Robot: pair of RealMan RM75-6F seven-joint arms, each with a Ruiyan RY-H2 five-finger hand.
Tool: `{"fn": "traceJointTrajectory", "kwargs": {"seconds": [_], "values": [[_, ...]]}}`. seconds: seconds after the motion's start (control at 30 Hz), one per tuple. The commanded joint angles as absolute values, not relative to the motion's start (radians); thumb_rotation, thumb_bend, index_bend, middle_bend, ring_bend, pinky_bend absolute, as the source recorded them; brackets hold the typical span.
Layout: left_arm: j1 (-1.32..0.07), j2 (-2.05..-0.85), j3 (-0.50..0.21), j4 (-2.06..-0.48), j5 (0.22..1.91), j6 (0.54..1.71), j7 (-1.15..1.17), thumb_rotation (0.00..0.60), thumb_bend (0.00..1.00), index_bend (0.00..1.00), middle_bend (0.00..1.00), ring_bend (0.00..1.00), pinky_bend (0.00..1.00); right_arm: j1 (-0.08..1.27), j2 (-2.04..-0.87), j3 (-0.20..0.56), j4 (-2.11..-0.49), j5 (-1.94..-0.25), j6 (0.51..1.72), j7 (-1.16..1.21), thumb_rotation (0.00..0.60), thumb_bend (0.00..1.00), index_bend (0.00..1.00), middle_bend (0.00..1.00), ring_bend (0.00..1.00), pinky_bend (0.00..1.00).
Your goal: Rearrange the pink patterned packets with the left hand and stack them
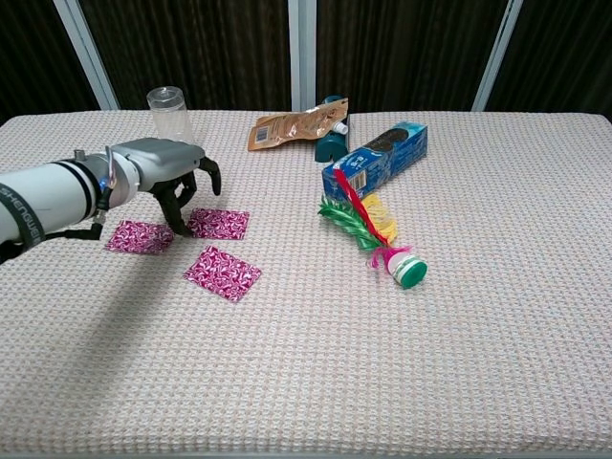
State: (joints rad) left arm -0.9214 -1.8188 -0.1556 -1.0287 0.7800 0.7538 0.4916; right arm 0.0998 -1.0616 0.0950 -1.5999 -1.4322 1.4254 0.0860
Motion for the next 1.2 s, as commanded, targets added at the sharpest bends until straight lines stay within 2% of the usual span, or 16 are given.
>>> {"fn": "traceJointTrajectory", "kwargs": {"seconds": [0.03,0.73,1.2], "values": [[-0.926,-1.830,-0.163,-1.032,0.762,0.750,0.510,0.600,0.19,0.38,0.85,0.84,0.94,0.099,-1.061,0.095,-1.598,-1.430,1.424,0.087,0.482,0.13,0.23,0.20,0.14,0.14],[-0.935,-1.874,-0.171,-0.982,0.731,0.741,0.555,0.600,0.19,0.38,0.85,0.84,0.94,0.091,-1.057,0.092,-1.595,-1.424,1.424,0.099,0.481,0.13,0.24,0.20,0.14,0.14],[-0.921,-1.894,-0.176,-0.949,0.762,0.753,0.538,0.600,0.25,0.49,0.86,0.84,0.94,0.090,-1.059,0.092,-1.592,-1.424,1.422,0.100,0.482,0.13,0.24,0.20,0.14,0.14]]}}
